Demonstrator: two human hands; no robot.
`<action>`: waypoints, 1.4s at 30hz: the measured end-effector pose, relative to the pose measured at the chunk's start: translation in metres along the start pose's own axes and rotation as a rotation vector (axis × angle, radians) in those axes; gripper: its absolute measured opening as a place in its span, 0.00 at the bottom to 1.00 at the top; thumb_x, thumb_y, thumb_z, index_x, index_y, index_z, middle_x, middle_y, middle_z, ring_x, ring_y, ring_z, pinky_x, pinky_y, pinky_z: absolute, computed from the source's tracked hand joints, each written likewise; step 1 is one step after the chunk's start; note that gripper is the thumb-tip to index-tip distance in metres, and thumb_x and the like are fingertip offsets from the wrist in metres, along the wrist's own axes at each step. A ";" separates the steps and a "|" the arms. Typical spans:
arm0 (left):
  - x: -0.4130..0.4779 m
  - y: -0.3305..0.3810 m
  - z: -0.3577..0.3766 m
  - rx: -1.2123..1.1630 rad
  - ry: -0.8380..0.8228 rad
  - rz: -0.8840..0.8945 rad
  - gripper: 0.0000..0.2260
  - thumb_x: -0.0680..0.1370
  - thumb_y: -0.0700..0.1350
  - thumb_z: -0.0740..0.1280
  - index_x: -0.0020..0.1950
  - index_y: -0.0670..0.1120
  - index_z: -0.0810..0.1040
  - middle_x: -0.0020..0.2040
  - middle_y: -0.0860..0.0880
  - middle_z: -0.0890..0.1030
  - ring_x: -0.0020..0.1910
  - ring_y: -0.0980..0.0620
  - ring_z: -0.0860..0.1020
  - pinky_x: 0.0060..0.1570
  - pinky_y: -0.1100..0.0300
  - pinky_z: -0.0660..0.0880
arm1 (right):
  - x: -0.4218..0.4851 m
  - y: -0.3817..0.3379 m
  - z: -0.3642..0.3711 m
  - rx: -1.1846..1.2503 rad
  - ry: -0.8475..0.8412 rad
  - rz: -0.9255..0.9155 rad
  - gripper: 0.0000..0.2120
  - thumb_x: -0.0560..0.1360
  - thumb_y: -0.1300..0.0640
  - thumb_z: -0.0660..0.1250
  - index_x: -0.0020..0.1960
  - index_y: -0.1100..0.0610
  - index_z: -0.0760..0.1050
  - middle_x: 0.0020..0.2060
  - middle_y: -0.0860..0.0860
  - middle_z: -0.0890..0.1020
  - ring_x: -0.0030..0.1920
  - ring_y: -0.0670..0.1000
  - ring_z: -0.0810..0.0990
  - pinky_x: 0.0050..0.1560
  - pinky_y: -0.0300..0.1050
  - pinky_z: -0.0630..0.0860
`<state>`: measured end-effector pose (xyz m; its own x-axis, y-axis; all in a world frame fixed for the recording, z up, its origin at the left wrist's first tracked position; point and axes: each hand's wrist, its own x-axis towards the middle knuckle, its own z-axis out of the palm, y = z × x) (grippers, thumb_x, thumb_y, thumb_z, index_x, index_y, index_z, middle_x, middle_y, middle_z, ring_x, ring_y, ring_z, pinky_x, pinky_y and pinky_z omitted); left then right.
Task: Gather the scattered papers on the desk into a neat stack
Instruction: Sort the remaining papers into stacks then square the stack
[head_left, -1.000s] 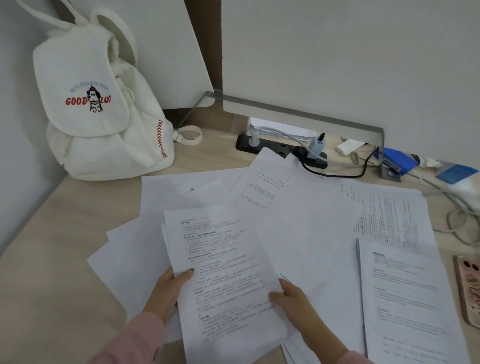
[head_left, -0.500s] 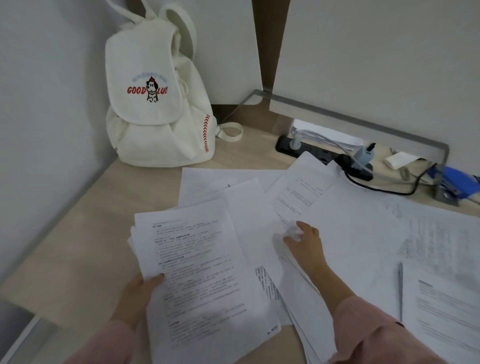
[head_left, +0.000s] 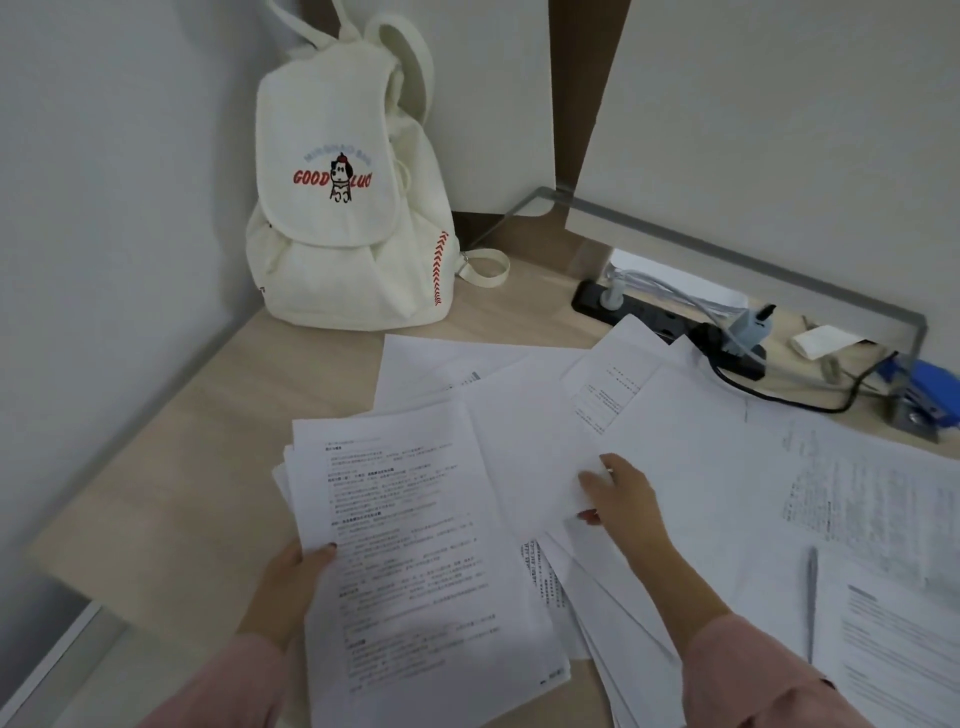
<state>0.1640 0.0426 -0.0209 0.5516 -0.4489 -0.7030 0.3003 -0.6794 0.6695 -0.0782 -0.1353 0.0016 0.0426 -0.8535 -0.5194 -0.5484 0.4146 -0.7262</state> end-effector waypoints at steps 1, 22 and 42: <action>-0.003 0.003 0.003 -0.008 -0.018 0.016 0.14 0.77 0.38 0.63 0.63 0.41 0.75 0.56 0.42 0.78 0.52 0.46 0.74 0.57 0.50 0.69 | -0.004 -0.004 -0.010 0.045 0.057 -0.024 0.07 0.77 0.63 0.59 0.55 0.58 0.70 0.45 0.56 0.76 0.34 0.52 0.77 0.23 0.30 0.72; -0.068 0.117 0.061 0.357 -0.166 0.911 0.18 0.80 0.34 0.54 0.53 0.56 0.75 0.55 0.58 0.76 0.51 0.68 0.74 0.47 0.86 0.63 | -0.118 -0.128 -0.129 -0.215 0.007 -0.514 0.07 0.77 0.56 0.62 0.44 0.51 0.78 0.35 0.48 0.85 0.33 0.45 0.84 0.37 0.40 0.79; -0.128 0.142 0.068 0.183 -0.459 0.812 0.06 0.76 0.45 0.65 0.42 0.53 0.82 0.37 0.60 0.84 0.36 0.63 0.81 0.35 0.71 0.75 | -0.108 -0.118 -0.111 -0.311 0.145 -0.655 0.08 0.72 0.49 0.69 0.49 0.48 0.73 0.53 0.46 0.70 0.57 0.47 0.68 0.60 0.41 0.66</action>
<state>0.0830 -0.0364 0.1475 0.1665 -0.9818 -0.0912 -0.1888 -0.1225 0.9743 -0.1113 -0.1271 0.1931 0.3436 -0.9373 0.0574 -0.6608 -0.2847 -0.6945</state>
